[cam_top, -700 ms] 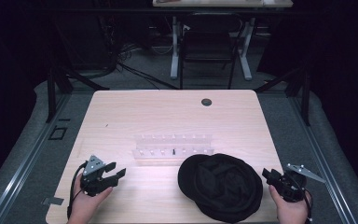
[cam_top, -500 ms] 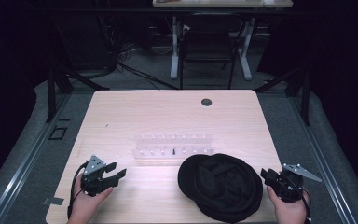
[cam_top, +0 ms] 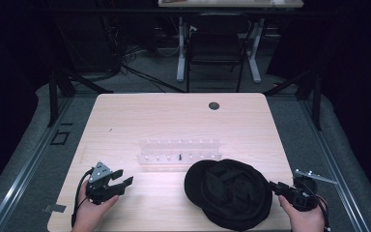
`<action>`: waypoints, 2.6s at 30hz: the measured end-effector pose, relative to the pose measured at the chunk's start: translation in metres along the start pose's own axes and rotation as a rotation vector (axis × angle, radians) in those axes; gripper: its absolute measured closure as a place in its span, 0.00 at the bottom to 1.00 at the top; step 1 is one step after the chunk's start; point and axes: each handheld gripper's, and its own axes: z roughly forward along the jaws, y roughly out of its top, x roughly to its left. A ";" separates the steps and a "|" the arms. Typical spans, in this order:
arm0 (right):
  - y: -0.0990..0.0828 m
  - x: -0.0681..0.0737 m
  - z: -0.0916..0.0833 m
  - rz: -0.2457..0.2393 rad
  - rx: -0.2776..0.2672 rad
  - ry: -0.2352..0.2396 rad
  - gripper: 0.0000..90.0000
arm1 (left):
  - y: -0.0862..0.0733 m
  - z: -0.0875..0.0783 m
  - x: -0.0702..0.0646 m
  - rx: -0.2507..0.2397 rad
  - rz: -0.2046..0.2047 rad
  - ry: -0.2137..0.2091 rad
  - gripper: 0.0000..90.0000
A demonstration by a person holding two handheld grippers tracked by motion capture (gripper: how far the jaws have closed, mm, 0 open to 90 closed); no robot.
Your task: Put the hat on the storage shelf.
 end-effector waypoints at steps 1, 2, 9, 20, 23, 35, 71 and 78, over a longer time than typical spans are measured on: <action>-0.001 0.000 0.001 0.002 0.020 0.004 0.66 | 0.000 0.001 0.000 -0.001 -0.001 0.000 0.53; -0.003 0.001 0.003 0.012 0.028 -0.005 0.66 | 0.000 0.001 0.000 -0.001 -0.002 0.000 0.53; -0.008 0.000 0.004 0.039 0.118 0.018 0.80 | -0.001 0.001 -0.001 0.003 0.003 0.002 0.53; 0.002 0.002 0.010 0.003 0.152 0.034 0.97 | -0.001 0.002 -0.001 0.014 0.007 -0.002 0.53; 0.013 -0.002 0.013 -0.003 0.149 0.035 0.97 | -0.001 0.002 -0.002 0.008 0.006 0.000 0.53; 0.034 -0.011 0.024 -0.024 0.216 0.029 0.95 | -0.001 0.002 -0.002 0.013 0.015 0.002 0.53; 0.053 -0.028 0.048 -0.013 0.517 0.088 0.81 | -0.001 0.003 -0.005 0.015 0.028 0.003 0.53; 0.054 -0.033 0.051 0.037 0.552 0.133 0.88 | -0.001 0.003 -0.005 0.014 0.029 0.004 0.53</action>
